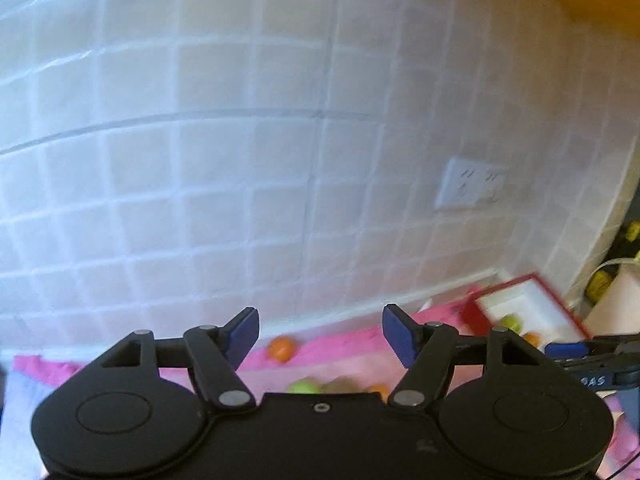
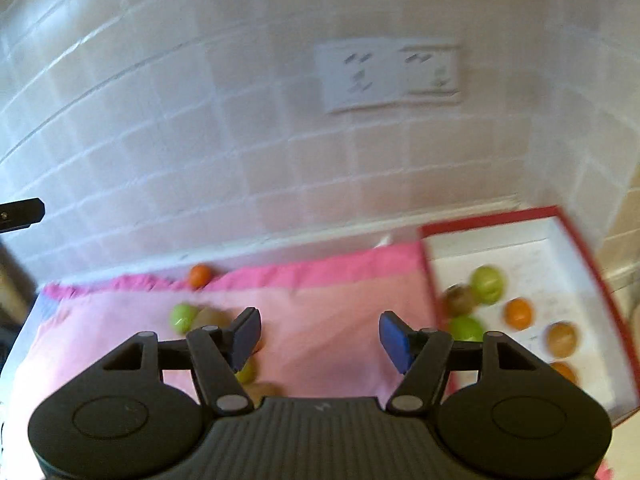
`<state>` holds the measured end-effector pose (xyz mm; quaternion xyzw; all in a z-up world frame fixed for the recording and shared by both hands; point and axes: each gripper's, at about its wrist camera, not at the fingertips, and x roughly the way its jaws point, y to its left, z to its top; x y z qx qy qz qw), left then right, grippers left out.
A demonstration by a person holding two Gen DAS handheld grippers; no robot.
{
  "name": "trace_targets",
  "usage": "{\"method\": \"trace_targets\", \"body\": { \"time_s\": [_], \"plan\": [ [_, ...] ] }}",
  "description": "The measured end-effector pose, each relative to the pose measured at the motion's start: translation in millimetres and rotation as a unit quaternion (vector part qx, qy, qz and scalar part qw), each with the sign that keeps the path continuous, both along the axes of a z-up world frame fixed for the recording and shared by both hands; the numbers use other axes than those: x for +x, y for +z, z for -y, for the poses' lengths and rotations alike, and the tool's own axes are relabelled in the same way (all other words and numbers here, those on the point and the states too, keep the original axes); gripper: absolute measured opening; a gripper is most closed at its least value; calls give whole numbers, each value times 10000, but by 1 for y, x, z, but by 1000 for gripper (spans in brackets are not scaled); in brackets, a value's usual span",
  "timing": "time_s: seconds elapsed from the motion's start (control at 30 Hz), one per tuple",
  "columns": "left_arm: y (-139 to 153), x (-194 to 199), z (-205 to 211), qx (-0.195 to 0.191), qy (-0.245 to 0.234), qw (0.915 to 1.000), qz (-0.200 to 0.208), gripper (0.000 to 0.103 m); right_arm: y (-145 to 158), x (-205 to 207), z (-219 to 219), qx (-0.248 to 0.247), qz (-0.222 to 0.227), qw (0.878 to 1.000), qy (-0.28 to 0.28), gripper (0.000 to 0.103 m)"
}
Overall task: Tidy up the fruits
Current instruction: 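Withdraw both open tools from the box back toward the fruit pile, then grasp an orange with the left tool while the right tool grasps a kiwi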
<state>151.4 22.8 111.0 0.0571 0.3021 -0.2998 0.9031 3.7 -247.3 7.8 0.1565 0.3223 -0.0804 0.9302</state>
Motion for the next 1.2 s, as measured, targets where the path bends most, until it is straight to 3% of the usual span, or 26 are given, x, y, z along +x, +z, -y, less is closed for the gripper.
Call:
{"method": "trace_targets", "body": {
  "time_s": [0.2,0.37,0.5,0.87,1.07,1.2],
  "plan": [
    [-71,5,3,345,-123,9978,-547,81,-31,18,-45,115,-330,9984,445,69],
    [-139,16,26,871,-331,9918,-880,81,-67,29,-73,-118,-659,9955,678,71],
    [-175,19,43,1198,-578,9854,-1059,81,-90,36,-86,-367,-829,9930,759,71],
    [-207,32,57,1278,-628,9819,-1246,81,-118,51,-85,-468,-872,9905,954,77],
    [-209,40,56,1061,-554,9840,-1316,80,-125,65,-86,-461,-910,9897,1007,77],
    [-209,41,59,1169,-509,9845,-1201,68,-128,72,-88,-443,-923,9891,1059,77]
  ]
}}
